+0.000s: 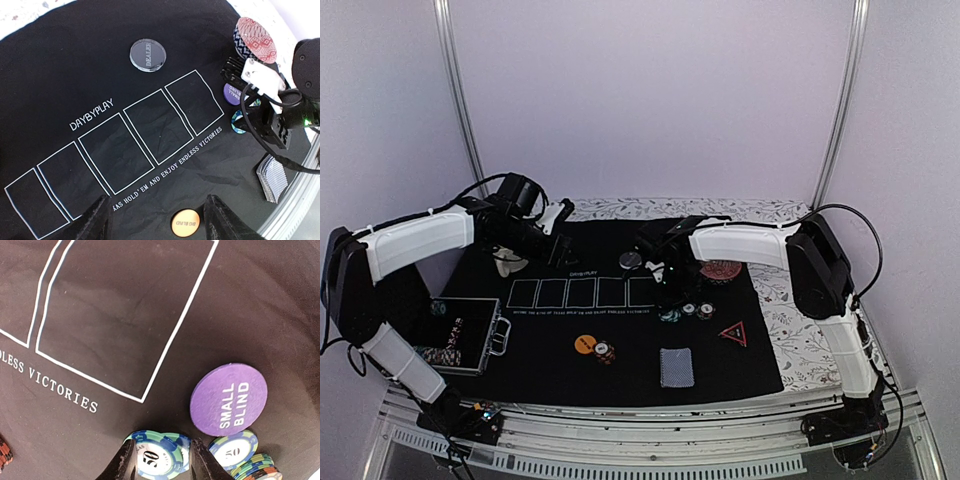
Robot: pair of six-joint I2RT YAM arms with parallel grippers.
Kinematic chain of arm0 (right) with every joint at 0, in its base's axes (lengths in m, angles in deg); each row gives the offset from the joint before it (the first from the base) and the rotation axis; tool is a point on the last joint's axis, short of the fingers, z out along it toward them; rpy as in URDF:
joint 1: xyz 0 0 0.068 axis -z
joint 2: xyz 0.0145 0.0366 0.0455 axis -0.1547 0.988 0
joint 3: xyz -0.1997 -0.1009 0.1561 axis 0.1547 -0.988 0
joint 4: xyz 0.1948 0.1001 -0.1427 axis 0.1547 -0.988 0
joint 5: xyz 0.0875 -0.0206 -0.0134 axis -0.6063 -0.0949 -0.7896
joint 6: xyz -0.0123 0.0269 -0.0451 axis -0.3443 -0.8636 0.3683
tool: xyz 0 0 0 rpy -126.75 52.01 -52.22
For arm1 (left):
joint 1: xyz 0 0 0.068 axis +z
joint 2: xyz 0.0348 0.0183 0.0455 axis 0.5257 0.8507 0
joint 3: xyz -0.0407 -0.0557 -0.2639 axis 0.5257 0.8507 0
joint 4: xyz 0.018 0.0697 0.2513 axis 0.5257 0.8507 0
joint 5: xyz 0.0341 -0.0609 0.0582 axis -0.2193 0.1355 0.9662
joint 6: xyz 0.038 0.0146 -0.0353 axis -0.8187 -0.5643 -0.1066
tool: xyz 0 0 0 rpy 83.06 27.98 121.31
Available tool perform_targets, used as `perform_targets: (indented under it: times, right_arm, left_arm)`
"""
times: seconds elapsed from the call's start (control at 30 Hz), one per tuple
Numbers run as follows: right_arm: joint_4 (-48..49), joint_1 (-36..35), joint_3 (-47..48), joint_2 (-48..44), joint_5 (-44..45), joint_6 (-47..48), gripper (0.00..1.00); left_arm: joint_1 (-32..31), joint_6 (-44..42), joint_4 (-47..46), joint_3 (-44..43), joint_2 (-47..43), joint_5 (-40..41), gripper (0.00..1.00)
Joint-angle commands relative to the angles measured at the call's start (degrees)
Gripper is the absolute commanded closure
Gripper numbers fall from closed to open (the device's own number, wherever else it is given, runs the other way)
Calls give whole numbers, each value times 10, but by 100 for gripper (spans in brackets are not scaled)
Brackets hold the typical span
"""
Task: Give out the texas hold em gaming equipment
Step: Adjust the poker chips pile in the small blind area.
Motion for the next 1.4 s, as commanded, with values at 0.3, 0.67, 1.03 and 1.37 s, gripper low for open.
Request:
perform_targets:
  times: [0.3, 0.67, 1.03, 1.37]
  right_arm:
    - [-51, -11, 30, -9, 45, -18, 50]
    - [-44, -31, 58, 16, 41, -20, 32]
    - [-75, -29, 29, 39, 101, -44, 44]
    - [-64, -23, 9, -7, 96, -54, 52]
  left_arm:
    - [8, -5, -11, 8, 5, -12, 36]
    - [9, -5, -11, 9, 3, -13, 36]
    - [9, -6, -11, 9, 7, -10, 36]
    - [10, -7, -11, 9, 5, -9, 36]
